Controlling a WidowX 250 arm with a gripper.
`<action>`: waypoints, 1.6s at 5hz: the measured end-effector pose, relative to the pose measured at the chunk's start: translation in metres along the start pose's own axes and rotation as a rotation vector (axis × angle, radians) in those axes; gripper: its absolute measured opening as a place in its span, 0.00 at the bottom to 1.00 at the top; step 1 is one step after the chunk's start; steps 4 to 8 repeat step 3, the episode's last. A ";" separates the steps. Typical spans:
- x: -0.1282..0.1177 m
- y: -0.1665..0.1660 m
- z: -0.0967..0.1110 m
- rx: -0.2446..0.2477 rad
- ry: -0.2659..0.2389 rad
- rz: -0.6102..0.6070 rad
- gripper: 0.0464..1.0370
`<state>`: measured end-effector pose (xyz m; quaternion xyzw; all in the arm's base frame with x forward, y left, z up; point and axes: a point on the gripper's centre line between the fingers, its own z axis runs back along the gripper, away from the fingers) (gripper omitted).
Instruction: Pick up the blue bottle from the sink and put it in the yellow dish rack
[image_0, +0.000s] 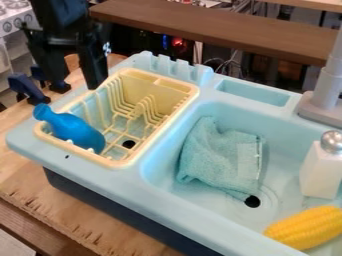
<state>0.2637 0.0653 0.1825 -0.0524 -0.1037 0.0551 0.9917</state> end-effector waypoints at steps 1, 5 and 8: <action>-0.002 -0.021 0.035 -0.006 -0.055 -0.060 0.97; -0.008 -0.037 0.055 -0.014 -0.077 -0.107 0.97; -0.008 -0.037 0.055 -0.014 -0.077 -0.107 0.97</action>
